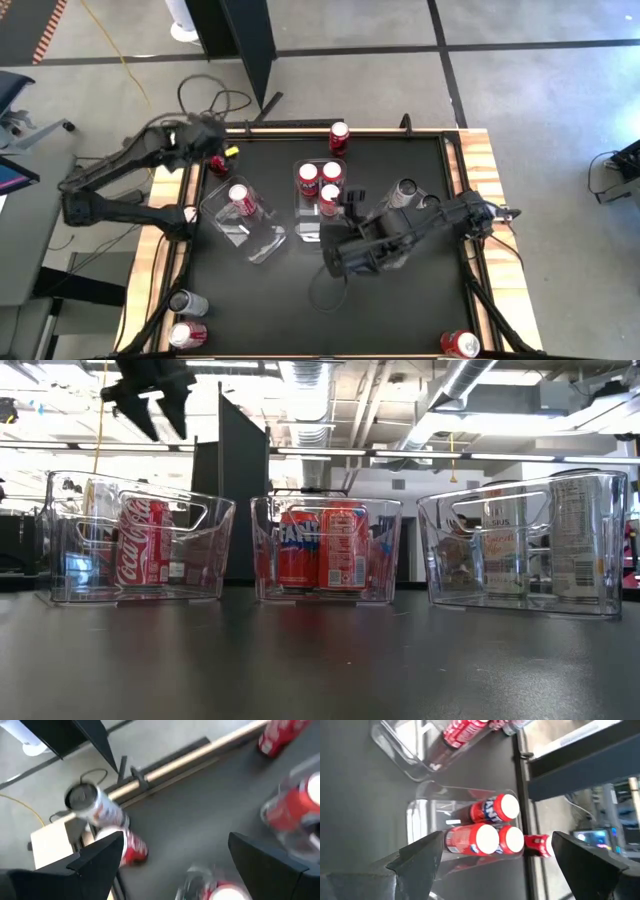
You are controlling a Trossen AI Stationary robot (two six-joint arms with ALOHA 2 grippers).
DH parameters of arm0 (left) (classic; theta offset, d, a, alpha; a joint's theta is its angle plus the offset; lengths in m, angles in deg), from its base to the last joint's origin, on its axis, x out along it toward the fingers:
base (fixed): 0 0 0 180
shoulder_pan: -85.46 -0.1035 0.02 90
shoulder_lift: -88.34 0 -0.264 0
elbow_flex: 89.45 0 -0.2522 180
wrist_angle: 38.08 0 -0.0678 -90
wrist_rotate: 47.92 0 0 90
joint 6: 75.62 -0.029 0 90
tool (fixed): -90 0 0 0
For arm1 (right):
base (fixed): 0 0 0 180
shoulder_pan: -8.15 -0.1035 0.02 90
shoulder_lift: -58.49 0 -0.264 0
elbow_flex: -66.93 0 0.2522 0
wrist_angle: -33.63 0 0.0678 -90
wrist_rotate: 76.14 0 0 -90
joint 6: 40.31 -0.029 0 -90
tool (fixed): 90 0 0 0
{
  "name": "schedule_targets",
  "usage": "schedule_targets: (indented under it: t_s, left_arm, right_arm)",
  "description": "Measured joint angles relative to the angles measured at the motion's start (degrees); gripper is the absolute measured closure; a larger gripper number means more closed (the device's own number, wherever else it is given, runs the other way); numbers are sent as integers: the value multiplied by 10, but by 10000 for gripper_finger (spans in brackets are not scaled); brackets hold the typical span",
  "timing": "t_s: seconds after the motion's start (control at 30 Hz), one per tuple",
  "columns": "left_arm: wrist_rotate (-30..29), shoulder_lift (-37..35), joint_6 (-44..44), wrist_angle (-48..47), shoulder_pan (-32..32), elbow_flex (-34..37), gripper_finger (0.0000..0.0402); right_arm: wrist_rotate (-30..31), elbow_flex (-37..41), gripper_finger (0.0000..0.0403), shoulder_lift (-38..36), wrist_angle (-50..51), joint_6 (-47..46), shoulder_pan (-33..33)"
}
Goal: Sort soda cans
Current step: Put the bottom white soda can into the right transparent bin
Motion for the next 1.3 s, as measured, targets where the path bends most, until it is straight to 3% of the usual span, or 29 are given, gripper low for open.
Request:
schedule_targets:
  t_s: [0.3,0.6,0.73,0.83,0.93,1.07,1.3]
  left_arm:
    - [-29,-84,43,1,109,86,47]
    - [-139,-119,44,40,171,89,47]
    - [-177,-137,44,55,186,89,47]
    - [-177,-143,43,47,193,89,47]
    - [-176,-144,41,32,205,89,47]
    - [-163,-143,28,31,228,89,47]
    - [-38,-143,-23,38,321,89,47]
  right_arm:
    - [-32,0,14,-7,-56,94,48]
    - [-247,0,14,-8,-227,252,143]
    - [-380,0,14,-6,-304,277,200]
    - [-474,6,14,-5,-337,278,231]
    - [-521,39,14,-7,-389,290,242]
    - [-530,75,14,-3,-423,316,243]
    - [-531,111,14,-4,-434,342,246]
